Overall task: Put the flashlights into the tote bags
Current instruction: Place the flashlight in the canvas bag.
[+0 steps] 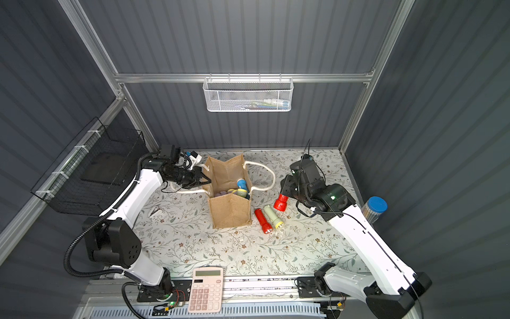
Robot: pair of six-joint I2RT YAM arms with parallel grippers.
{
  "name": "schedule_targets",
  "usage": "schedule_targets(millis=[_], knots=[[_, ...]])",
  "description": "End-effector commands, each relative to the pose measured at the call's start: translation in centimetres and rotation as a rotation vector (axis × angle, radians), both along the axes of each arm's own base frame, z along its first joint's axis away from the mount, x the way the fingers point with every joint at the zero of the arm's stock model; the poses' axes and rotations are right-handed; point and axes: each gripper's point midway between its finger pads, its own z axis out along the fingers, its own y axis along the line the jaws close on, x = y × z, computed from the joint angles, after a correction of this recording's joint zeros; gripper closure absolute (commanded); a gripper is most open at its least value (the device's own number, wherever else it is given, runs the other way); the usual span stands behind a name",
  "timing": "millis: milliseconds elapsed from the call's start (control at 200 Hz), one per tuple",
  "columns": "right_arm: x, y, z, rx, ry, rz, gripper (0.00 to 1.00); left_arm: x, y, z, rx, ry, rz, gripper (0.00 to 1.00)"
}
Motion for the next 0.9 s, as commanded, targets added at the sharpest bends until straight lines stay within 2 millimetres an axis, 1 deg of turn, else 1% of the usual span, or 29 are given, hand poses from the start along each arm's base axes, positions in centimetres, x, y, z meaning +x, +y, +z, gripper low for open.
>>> schedule_targets(millis=[0,60,170,185,255,370,380,505,585,670,765,810,895], knots=[[2.1,2.5,4.5,0.091,-0.14,0.074,0.87,0.3,-0.1,2.3,-0.032,-0.074,-0.008,1.0],[2.9,3.7,5.8,0.119,-0.172,0.11,0.87,0.4,0.0,2.4,-0.028,-0.08,-0.006,1.0],[4.7,6.3,7.5,0.163,-0.207,0.178,0.87,0.5,0.0,2.3,-0.026,-0.074,-0.001,1.0],[5.0,6.6,7.5,0.165,-0.205,0.185,0.88,0.6,0.0,2.3,-0.027,-0.074,-0.001,1.0],[6.0,8.3,8.7,0.193,-0.223,0.235,0.88,0.7,0.0,2.3,-0.025,-0.072,0.0,1.0],[8.0,11.0,9.5,0.234,-0.239,0.303,0.88,0.8,0.0,2.3,-0.024,-0.073,0.0,1.0],[8.4,11.4,9.2,0.235,-0.231,0.309,0.88,0.8,0.0,2.4,-0.026,-0.074,0.0,1.0],[10.2,14.7,9.3,0.257,-0.231,0.39,0.89,0.8,-0.1,2.3,-0.031,-0.072,-0.007,1.0],[11.5,16.6,8.5,0.251,-0.223,0.428,0.89,0.7,-0.2,2.1,-0.035,-0.067,-0.014,1.0],[12.3,18.6,7.5,0.248,-0.211,0.469,0.89,0.7,-0.3,1.9,-0.044,-0.059,-0.019,1.0],[12.6,20.6,6.4,0.233,-0.202,0.52,0.89,0.8,-0.4,1.7,-0.049,-0.053,-0.021,1.0],[12.7,21.4,5.4,0.217,-0.194,0.54,0.89,0.8,-0.4,1.6,-0.049,-0.051,-0.023,1.0],[12.2,23.1,3.4,0.191,-0.168,0.594,0.89,0.8,-0.5,1.5,-0.049,-0.048,-0.023,1.0]])
